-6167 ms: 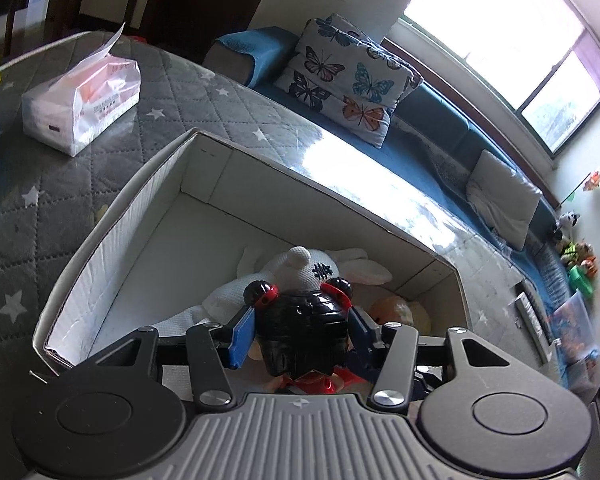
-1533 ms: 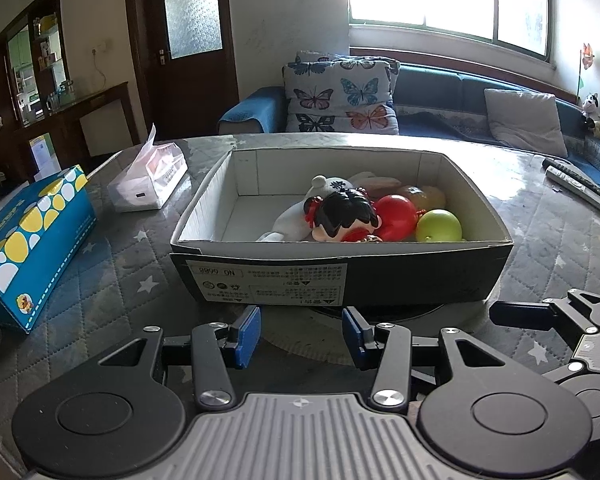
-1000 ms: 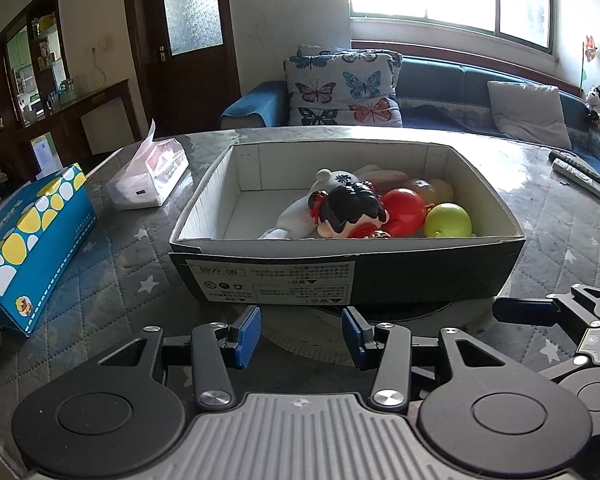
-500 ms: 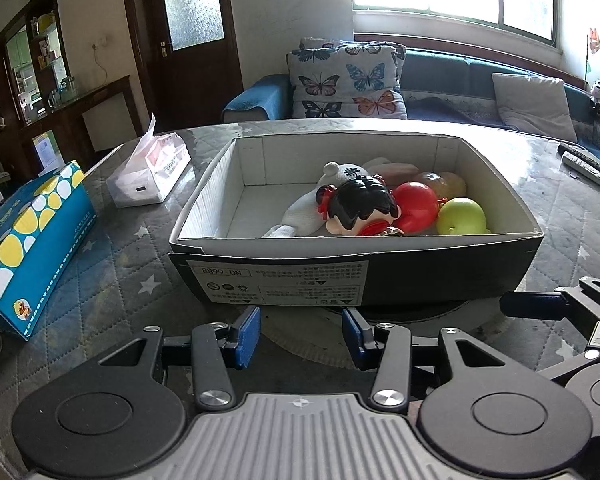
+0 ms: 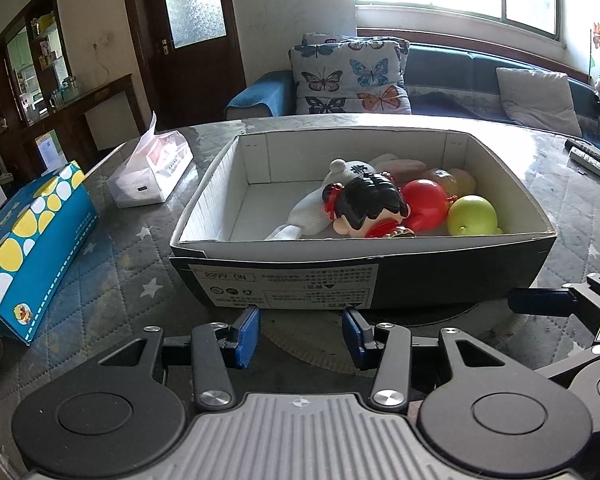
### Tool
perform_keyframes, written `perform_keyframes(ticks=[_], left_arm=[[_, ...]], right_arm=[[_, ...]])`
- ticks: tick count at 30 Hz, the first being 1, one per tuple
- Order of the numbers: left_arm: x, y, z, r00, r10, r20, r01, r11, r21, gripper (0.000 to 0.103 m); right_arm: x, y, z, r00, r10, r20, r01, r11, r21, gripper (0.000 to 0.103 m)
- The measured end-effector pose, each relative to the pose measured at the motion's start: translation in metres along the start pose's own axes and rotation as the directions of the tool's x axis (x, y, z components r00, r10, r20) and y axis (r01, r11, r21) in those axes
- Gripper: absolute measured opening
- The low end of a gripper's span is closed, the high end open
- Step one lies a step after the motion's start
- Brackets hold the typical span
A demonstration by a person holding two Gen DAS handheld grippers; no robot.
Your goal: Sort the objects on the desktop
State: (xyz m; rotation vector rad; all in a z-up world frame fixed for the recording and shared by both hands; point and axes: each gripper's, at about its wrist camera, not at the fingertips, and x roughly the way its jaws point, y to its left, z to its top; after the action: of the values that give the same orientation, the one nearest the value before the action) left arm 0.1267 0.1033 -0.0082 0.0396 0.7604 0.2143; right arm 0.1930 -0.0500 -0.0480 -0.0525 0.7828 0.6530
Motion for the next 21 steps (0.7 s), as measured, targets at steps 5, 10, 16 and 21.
perform_keyframes(ticks=[5, 10, 16, 21], left_arm=[[0.0017, 0.0001, 0.0012, 1.000, 0.005, -0.001, -0.005, 1.000, 0.002, 0.048], [0.0035, -0.0007, 0.0027, 1.000, 0.009, -0.003, -0.009, 1.000, 0.001, 0.048], [0.0053, -0.0015, 0.0037, 1.000, 0.016, -0.007, -0.016, 1.000, 0.003, 0.048], [0.0067, -0.0025, 0.0038, 1.000, 0.016, -0.010, -0.016, 1.000, 0.005, 0.048]], right_arm=[[0.0028, -0.0014, 0.0008, 1.000, -0.009, -0.007, 0.009, 1.000, 0.010, 0.103], [0.0041, -0.0021, 0.0010, 1.000, -0.028, -0.010, 0.028, 1.000, 0.007, 0.103], [0.0055, -0.0047, 0.0014, 0.999, -0.031, -0.013, 0.031, 0.999, 0.017, 0.103], [0.0078, -0.0057, 0.0017, 0.999, -0.031, -0.018, 0.031, 0.999, 0.022, 0.103]])
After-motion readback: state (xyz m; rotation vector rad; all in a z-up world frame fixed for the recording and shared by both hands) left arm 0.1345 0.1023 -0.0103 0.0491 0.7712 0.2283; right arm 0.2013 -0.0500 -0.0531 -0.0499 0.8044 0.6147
